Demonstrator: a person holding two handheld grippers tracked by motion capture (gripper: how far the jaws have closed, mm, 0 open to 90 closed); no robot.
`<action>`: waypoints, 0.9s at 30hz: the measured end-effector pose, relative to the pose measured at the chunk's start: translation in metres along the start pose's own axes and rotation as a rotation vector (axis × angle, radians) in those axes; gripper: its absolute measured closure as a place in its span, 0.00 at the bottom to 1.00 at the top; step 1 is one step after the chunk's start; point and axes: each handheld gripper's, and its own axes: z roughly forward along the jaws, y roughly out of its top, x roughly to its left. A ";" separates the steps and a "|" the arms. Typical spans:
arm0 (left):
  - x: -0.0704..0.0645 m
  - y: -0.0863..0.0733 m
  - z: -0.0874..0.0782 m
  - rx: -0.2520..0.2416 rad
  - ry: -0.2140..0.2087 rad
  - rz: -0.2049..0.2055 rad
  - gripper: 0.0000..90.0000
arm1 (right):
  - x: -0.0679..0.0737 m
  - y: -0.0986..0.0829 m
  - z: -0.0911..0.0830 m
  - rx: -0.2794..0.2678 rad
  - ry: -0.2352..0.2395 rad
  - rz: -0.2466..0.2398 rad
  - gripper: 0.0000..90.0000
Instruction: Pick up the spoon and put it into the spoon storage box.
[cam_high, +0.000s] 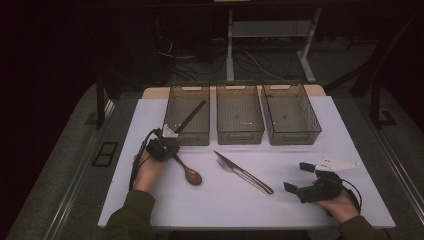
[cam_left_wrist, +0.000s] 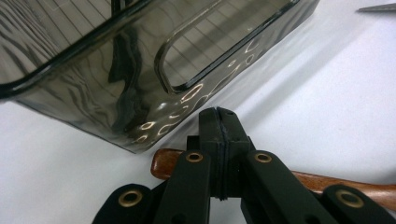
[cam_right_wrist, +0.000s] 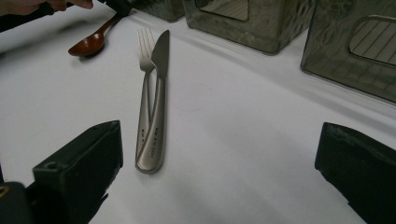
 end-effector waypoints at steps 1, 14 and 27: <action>0.000 0.000 0.000 0.000 -0.001 -0.001 0.99 | 0.000 0.000 0.000 0.000 0.000 0.000 0.01; 0.001 -0.015 -0.015 0.032 -0.010 -0.012 0.99 | -0.001 0.000 0.000 -0.003 0.002 0.004 0.01; 0.002 -0.039 -0.035 0.047 -0.044 -0.047 0.99 | 0.000 0.000 -0.001 -0.002 0.001 0.009 0.01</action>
